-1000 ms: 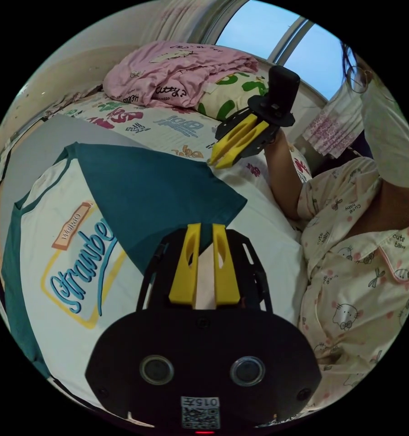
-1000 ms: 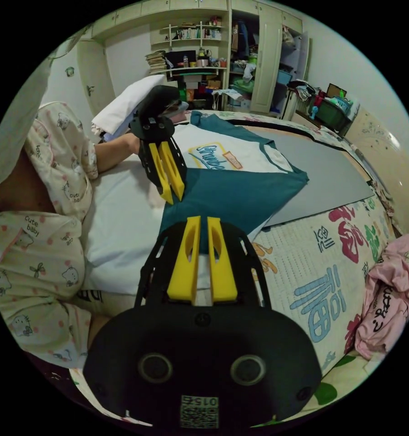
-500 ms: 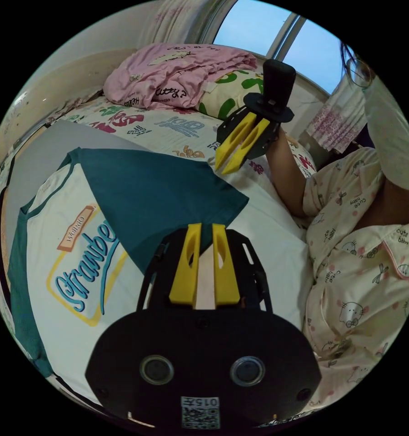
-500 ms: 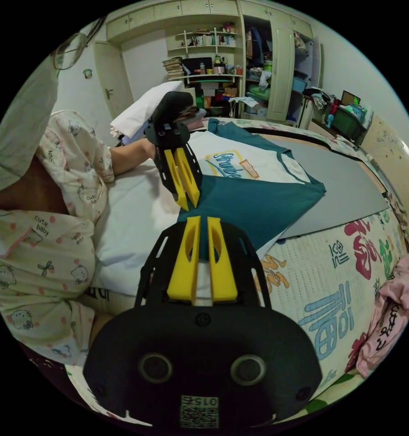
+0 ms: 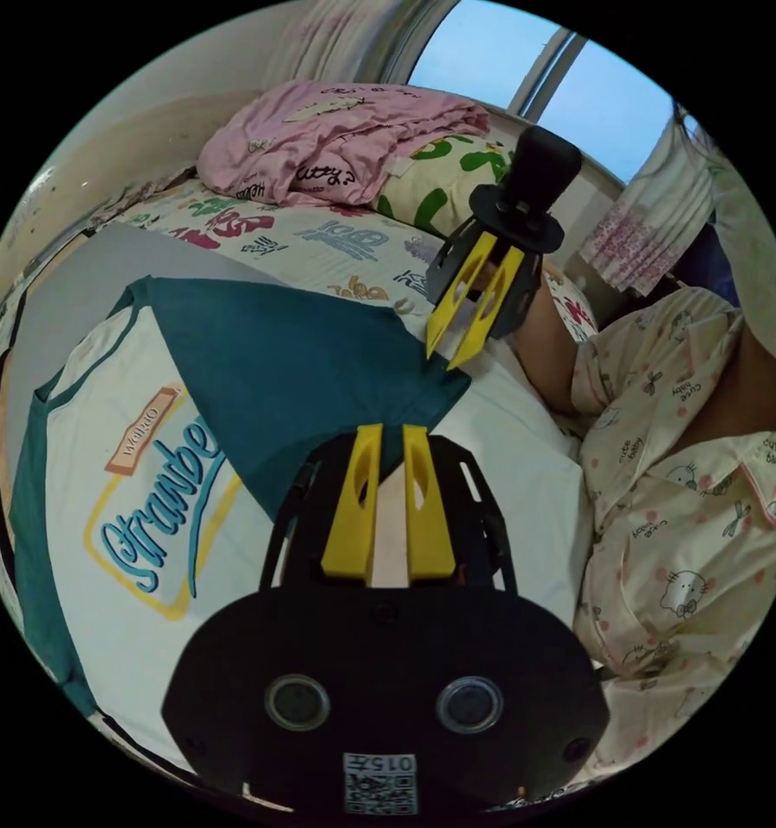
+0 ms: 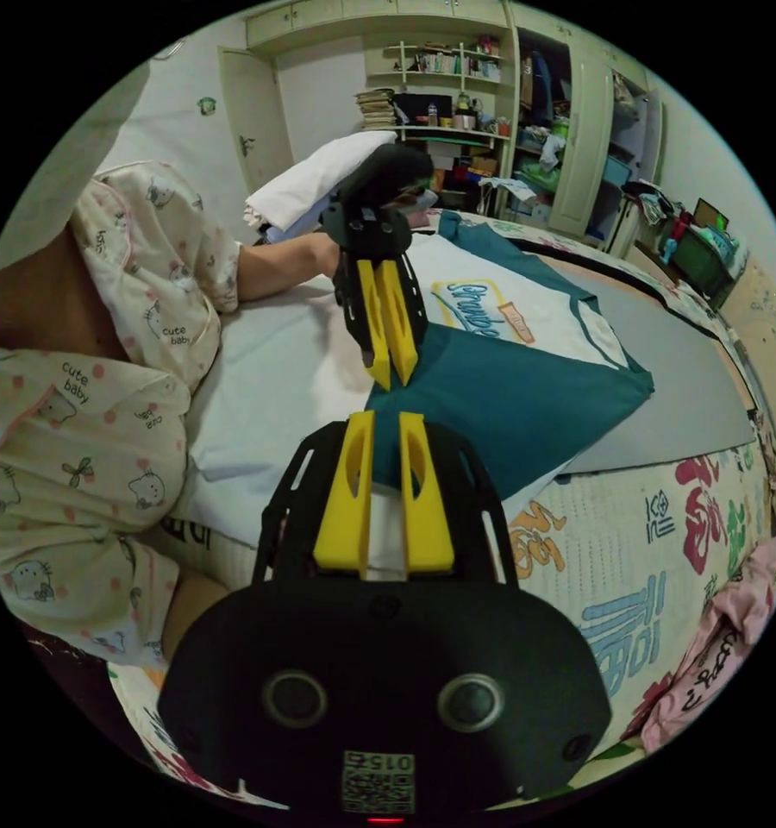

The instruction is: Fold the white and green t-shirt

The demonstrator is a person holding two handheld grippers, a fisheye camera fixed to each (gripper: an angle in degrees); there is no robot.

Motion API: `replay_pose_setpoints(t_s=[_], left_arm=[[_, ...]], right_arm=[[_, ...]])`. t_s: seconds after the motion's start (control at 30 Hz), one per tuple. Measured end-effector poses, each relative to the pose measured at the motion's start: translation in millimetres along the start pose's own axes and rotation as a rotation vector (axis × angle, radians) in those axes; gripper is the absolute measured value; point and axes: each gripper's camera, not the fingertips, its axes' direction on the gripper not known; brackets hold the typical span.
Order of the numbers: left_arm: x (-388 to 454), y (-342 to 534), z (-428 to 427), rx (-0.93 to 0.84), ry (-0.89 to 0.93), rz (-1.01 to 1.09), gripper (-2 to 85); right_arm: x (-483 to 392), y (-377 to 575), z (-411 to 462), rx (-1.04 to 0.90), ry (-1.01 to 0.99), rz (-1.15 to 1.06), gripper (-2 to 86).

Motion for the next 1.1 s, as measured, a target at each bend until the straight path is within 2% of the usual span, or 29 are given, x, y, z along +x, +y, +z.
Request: replay_pose_setpoints(t_s=[0.07, 0.17, 0.23, 0.3, 0.37, 0.43, 0.5, 0.57, 0.67, 0.7, 0.73, 0.77, 0.83, 0.9, 0.97, 1.0, 1.1], left_arm=[[2.5, 4.1, -5.1, 0.012, -0.001, 0.008, 4.7], [22.6, 18.1, -53.3, 0.089, -0.269, -0.026, 5.4], [24.9, 37.1, -101.8, 0.161, -0.451, -0.149, 5.2], [9.5, 81.8, -169.7, 0.294, -0.716, -0.432, 4.6], [-13.6, 127.9, -208.2, 0.407, -0.871, -0.675, 6.4], [-49.6, 173.2, -227.0, 0.454, -0.891, -0.907, 10.4], [-100.5, 223.3, -226.5, 0.434, -0.805, -1.182, 13.7], [-123.0, 249.7, -219.1, 0.436, -0.749, -1.296, 13.3], [-137.0, 270.7, -208.3, 0.469, -0.679, -1.336, 6.0], [-133.6, 271.9, -207.8, 0.515, -0.653, -1.317, 1.7], [-128.3, 269.0, -208.7, 0.544, -0.648, -1.283, 1.5], [-110.1, 253.9, -211.3, 0.591, -0.665, -1.136, 0.9], [-68.6, 215.5, -210.8, 0.575, -0.744, -0.839, 0.7], [-2.6, 160.6, -183.6, 0.408, -0.758, -0.361, 0.5], [37.6, 138.5, -148.3, 0.259, -0.661, -0.116, 0.4], [54.9, 131.8, -123.3, 0.155, -0.603, -0.035, 0.4], [74.8, 134.3, -75.5, -0.011, -0.614, -0.001, 0.4]], right_arm=[[1.0, -0.4, 5.4, -0.038, 0.003, -0.023, 6.5], [5.0, 6.6, 2.7, -0.043, 0.034, -0.027, 6.9], [12.4, 11.0, -5.1, 0.012, 0.051, -0.007, 6.9], [23.0, 13.2, -11.1, 0.063, 0.046, 0.022, 6.8], [37.7, 13.2, -12.2, 0.081, 0.036, 0.064, 6.8], [44.7, 12.1, -11.4, 0.088, 0.044, 0.079, 6.7], [48.9, 11.4, -11.3, 0.105, 0.047, 0.077, 6.7], [54.0, 10.1, -10.0, 0.116, 0.044, 0.072, 6.6], [62.0, 9.8, -6.1, 0.108, 0.061, 0.079, 6.5], [64.0, 10.1, -5.9, 0.109, 0.065, 0.084, 6.4], [68.9, 11.2, -6.6, 0.118, 0.071, 0.097, 6.4], [74.8, 12.7, -8.5, 0.137, 0.076, 0.115, 6.2], [85.7, 15.4, -12.5, 0.181, 0.078, 0.151, 5.9], [98.9, 16.5, -15.3, 0.222, 0.075, 0.201, 5.8], [114.8, 14.6, -13.3, 0.256, 0.063, 0.251, 5.8], [118.2, 13.9, -11.9, 0.261, 0.058, 0.258, 5.8], [134.1, 8.8, -0.6, 0.275, 0.039, 0.286, 5.9]])
